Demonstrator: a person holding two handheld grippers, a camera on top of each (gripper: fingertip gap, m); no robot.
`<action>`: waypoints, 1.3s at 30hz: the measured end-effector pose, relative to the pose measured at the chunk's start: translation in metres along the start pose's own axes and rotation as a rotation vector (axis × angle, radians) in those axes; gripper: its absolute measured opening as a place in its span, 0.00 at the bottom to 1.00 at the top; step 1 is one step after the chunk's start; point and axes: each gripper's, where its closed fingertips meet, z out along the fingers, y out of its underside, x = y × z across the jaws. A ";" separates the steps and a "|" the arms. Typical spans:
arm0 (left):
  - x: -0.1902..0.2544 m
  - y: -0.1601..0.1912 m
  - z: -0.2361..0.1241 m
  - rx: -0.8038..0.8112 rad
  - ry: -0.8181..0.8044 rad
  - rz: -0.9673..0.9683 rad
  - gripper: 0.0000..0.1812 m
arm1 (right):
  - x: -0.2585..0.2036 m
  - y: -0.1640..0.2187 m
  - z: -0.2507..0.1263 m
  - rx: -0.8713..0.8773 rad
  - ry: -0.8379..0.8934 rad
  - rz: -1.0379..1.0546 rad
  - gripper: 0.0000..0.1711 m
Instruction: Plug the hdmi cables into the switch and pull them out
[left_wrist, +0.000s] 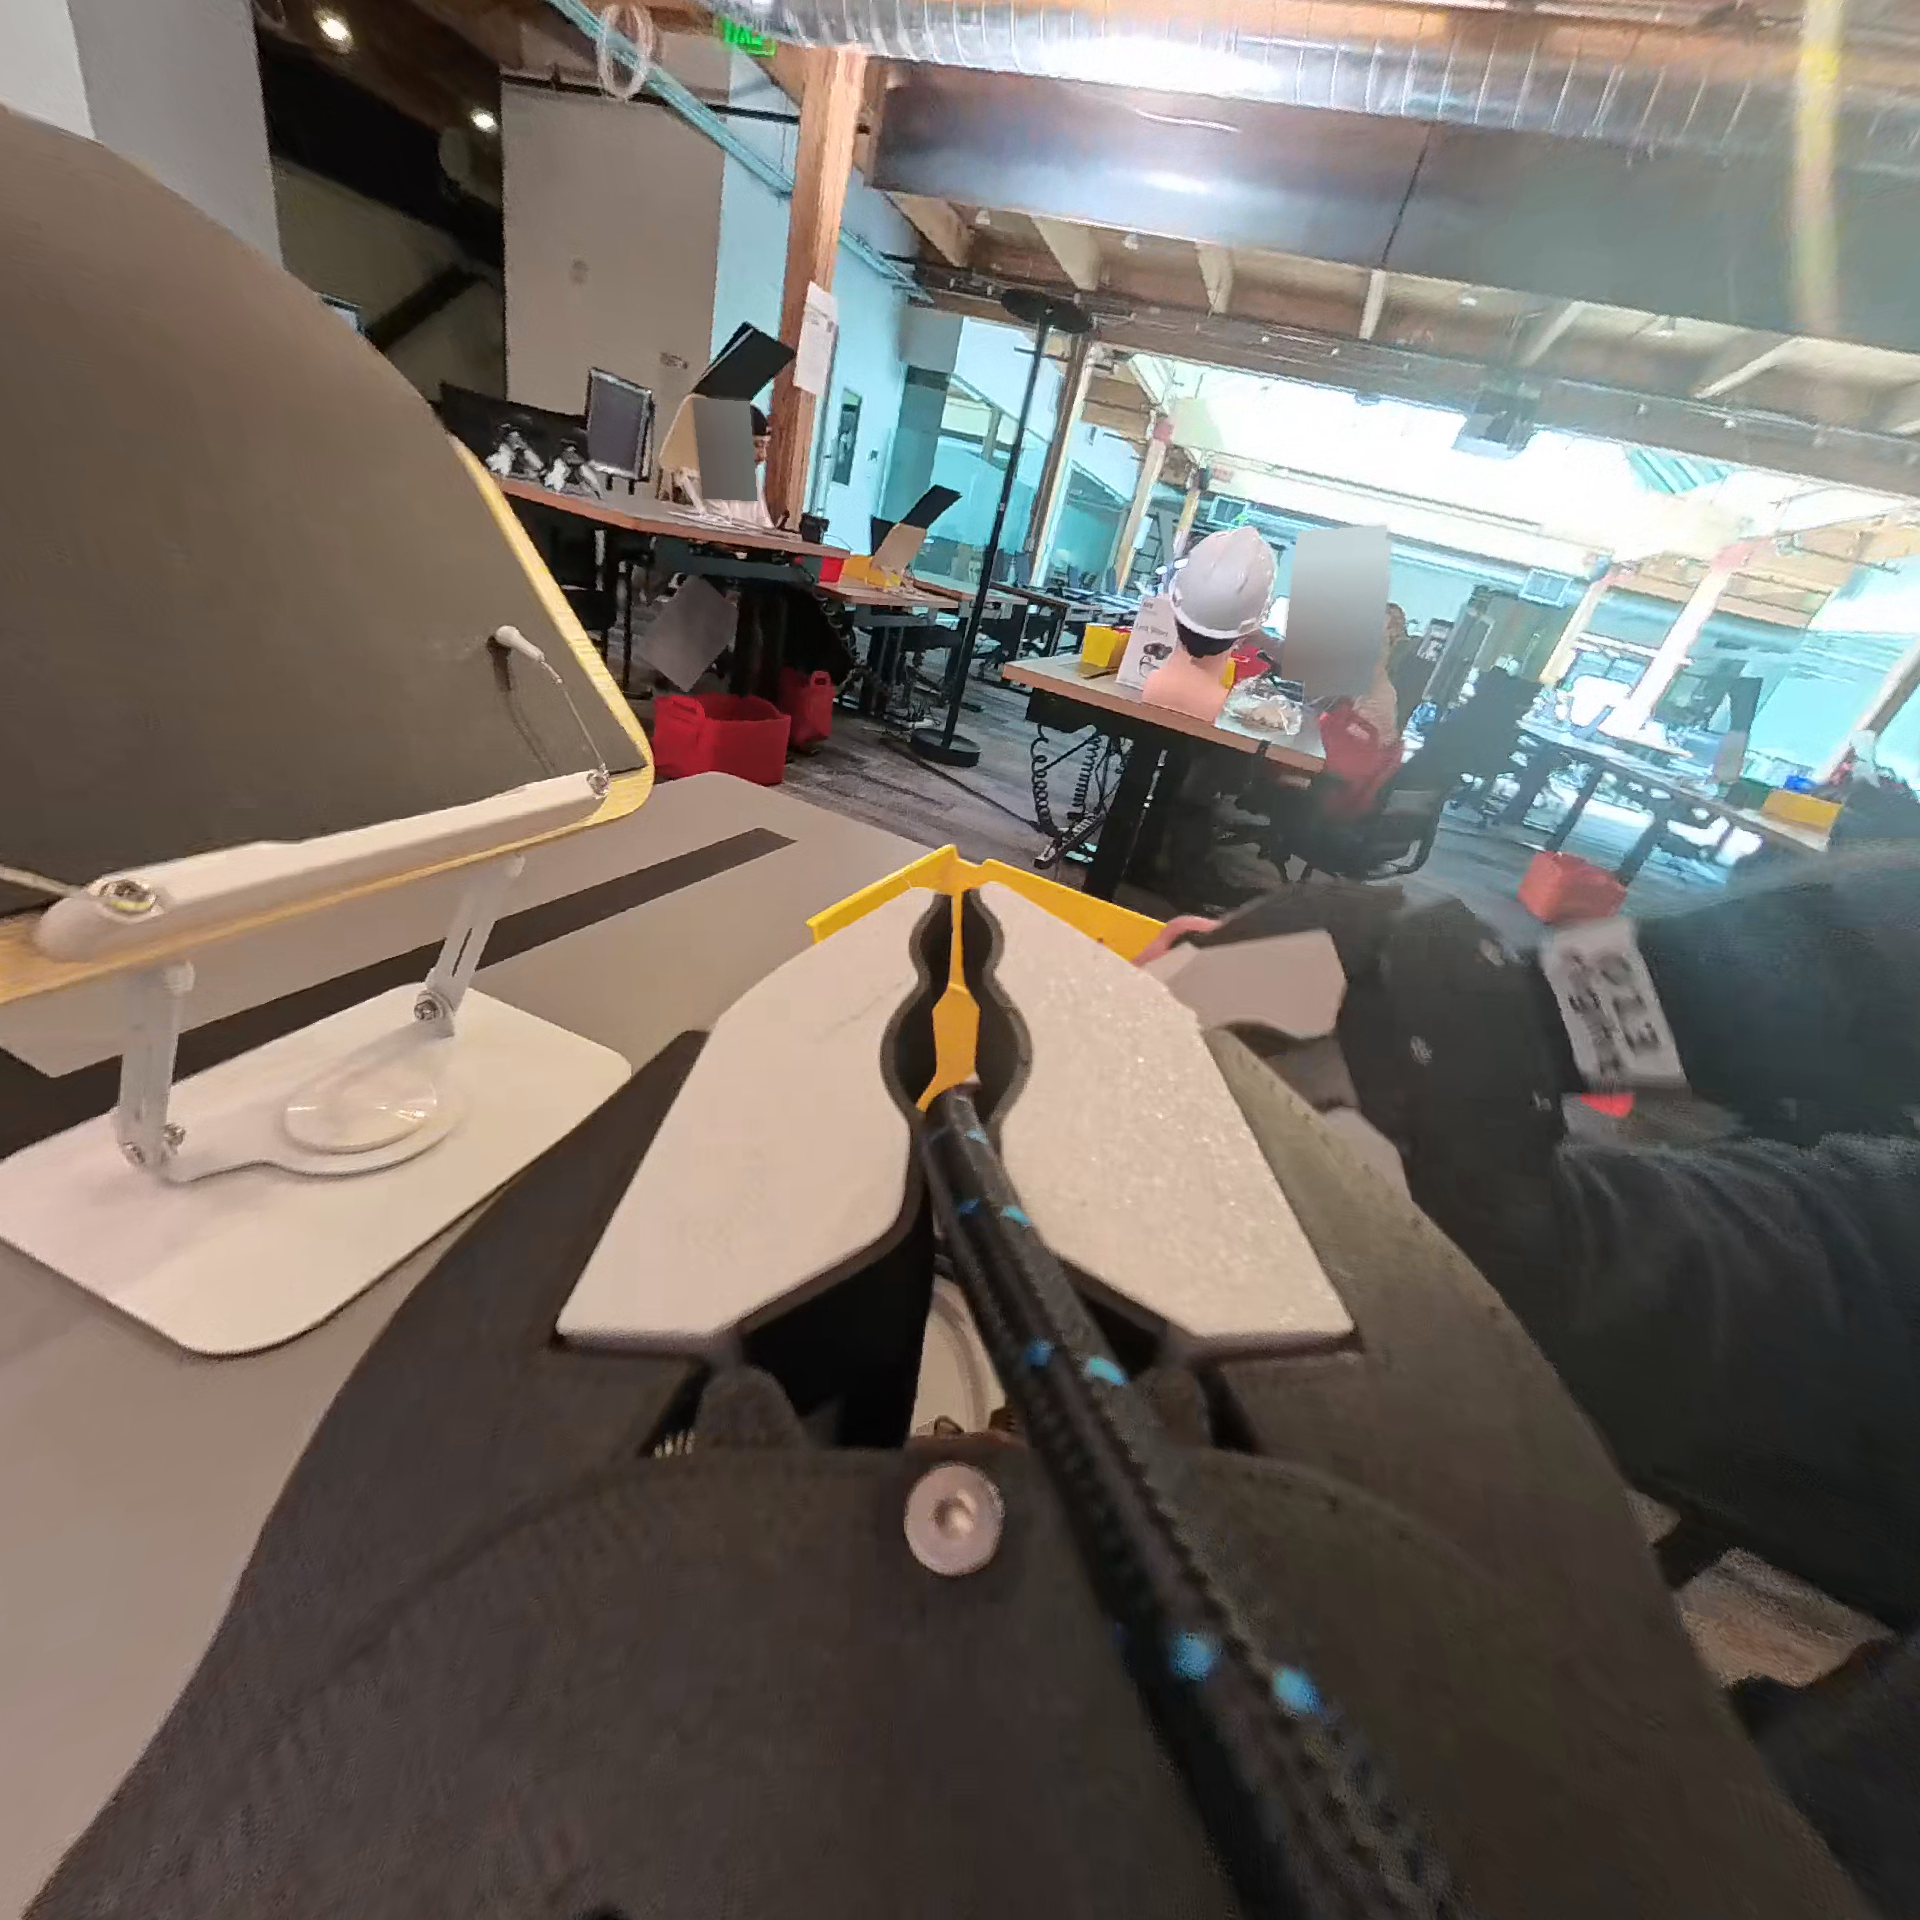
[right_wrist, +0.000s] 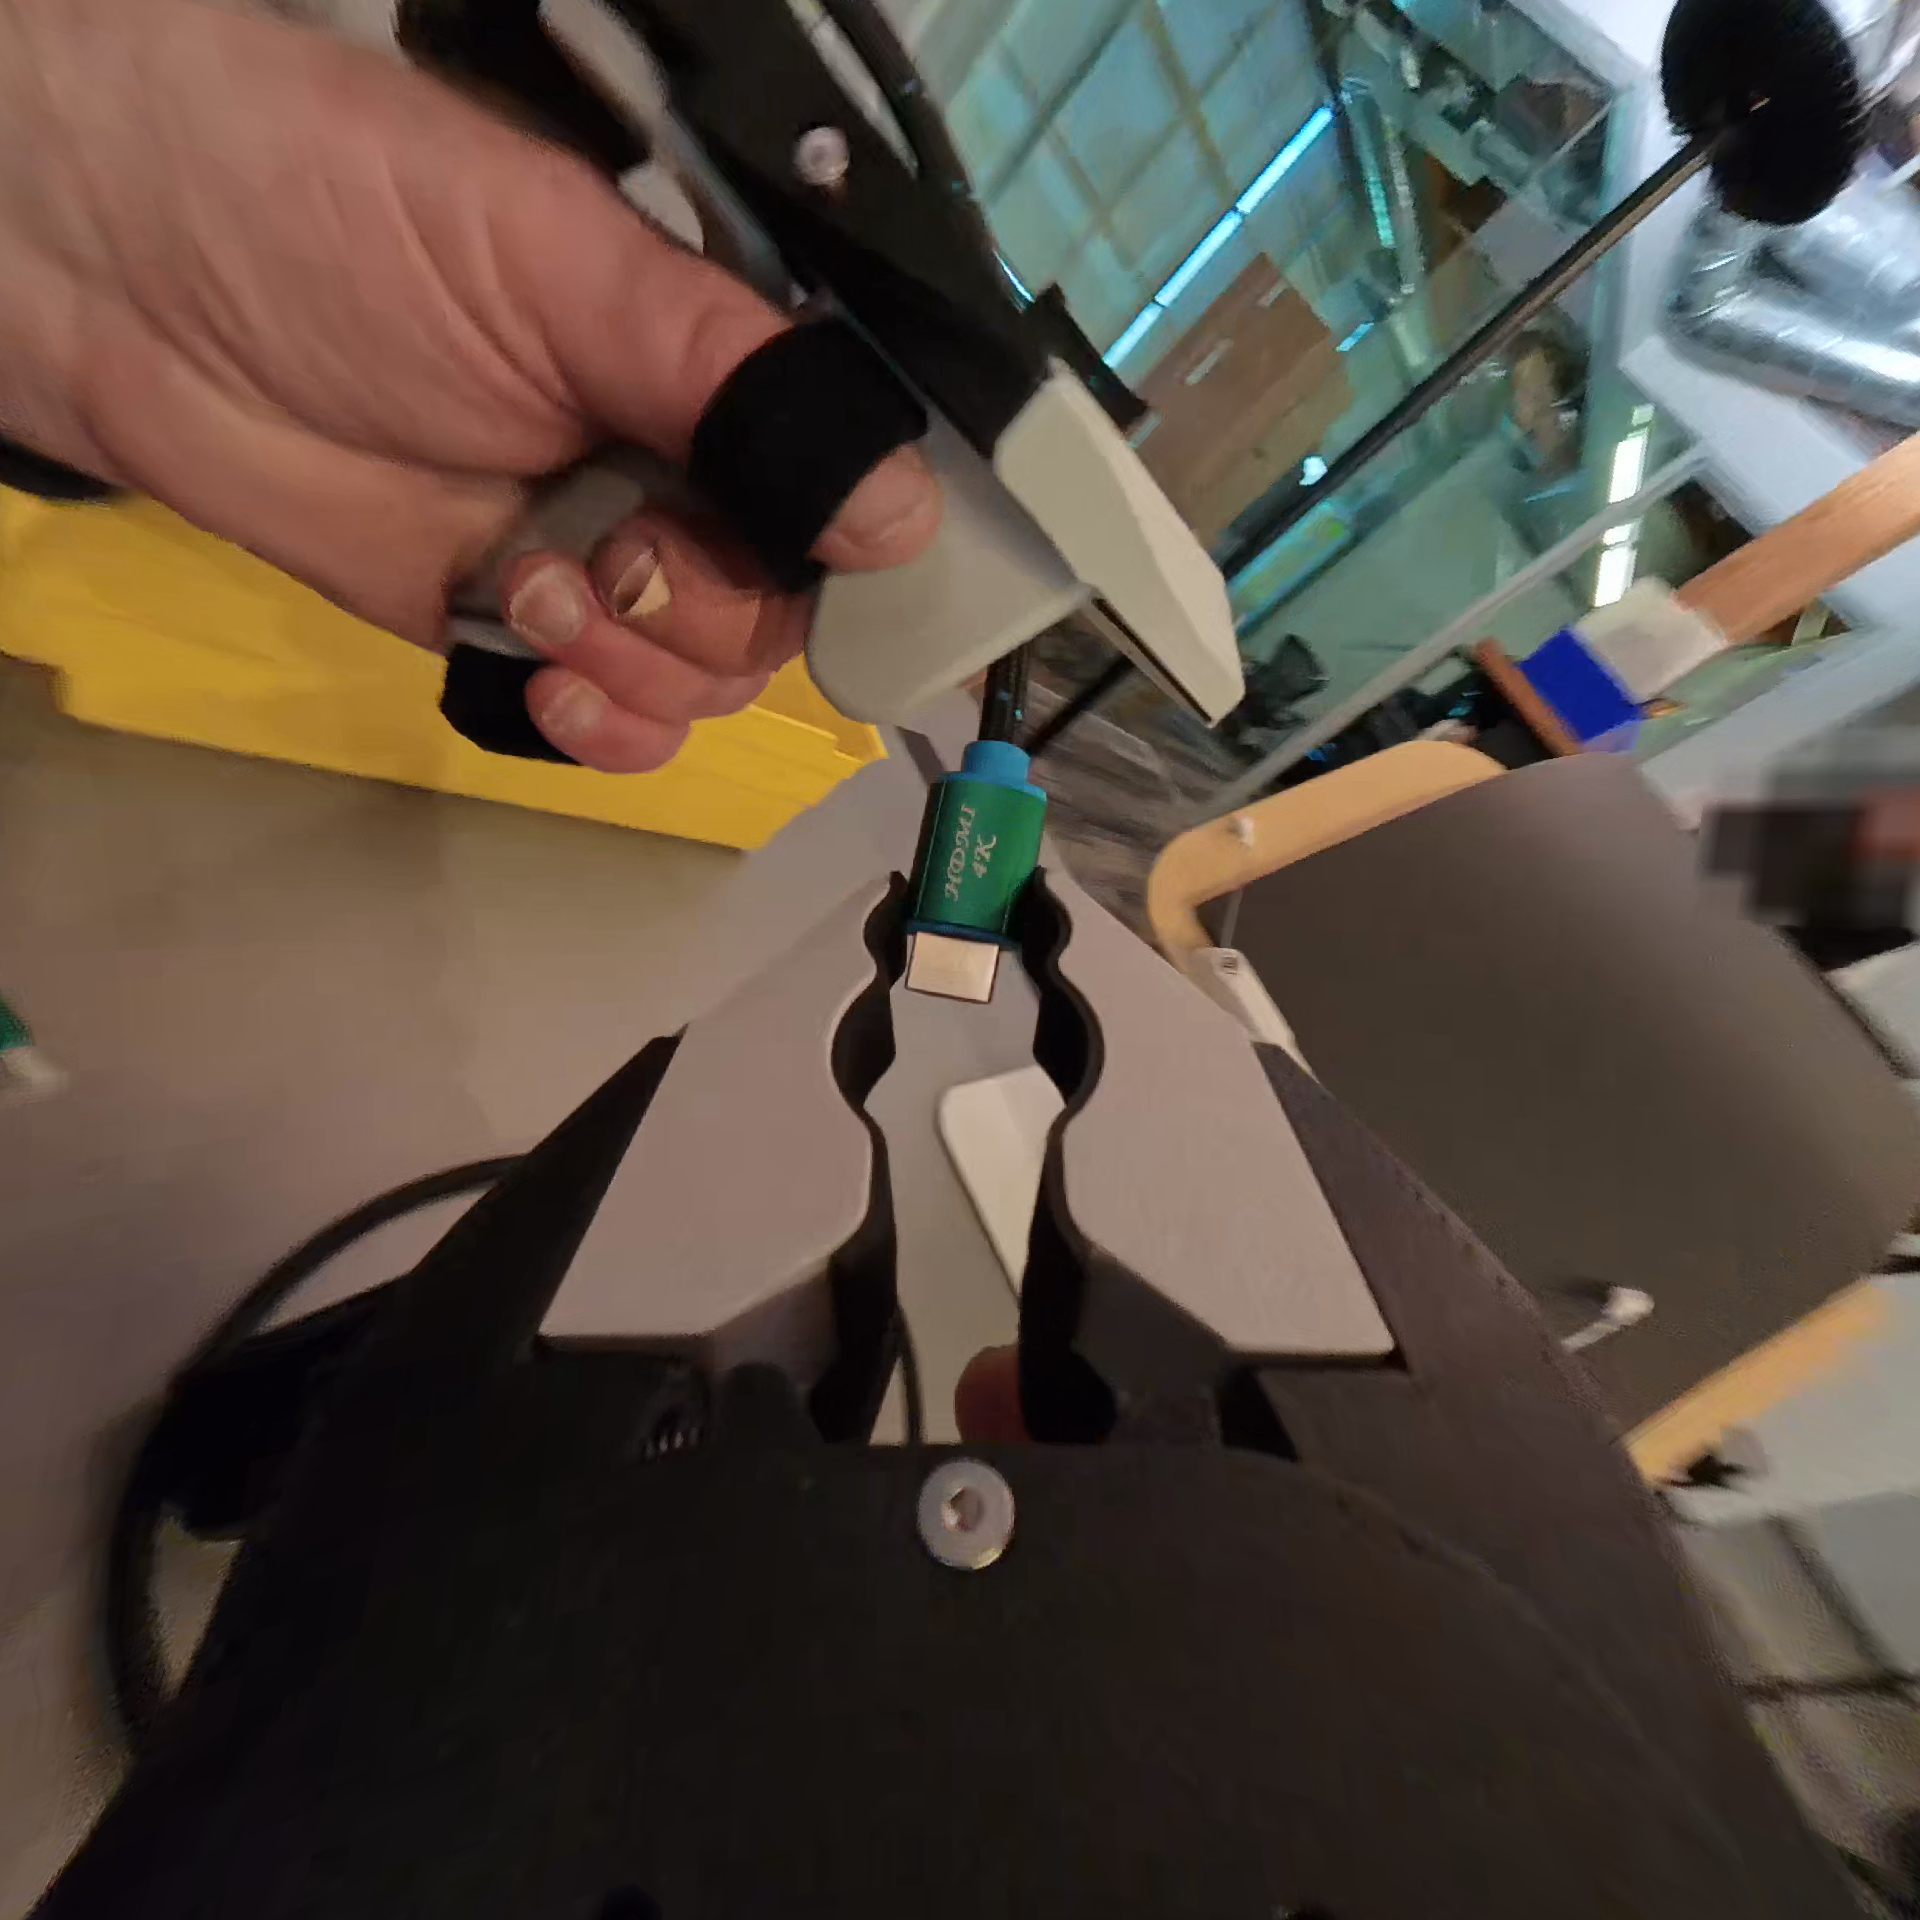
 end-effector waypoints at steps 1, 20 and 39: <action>0.004 -0.001 -0.001 0.002 0.020 0.031 0.01 | -0.001 -0.002 -0.001 0.029 -0.061 0.073 0.11; 0.046 0.040 -0.008 -0.267 0.319 0.399 0.17 | -0.017 -0.022 -0.028 0.278 -0.854 0.481 0.11; 0.039 0.032 -0.007 -0.140 0.218 0.269 0.11 | -0.006 -0.025 -0.028 0.439 -0.821 0.656 0.14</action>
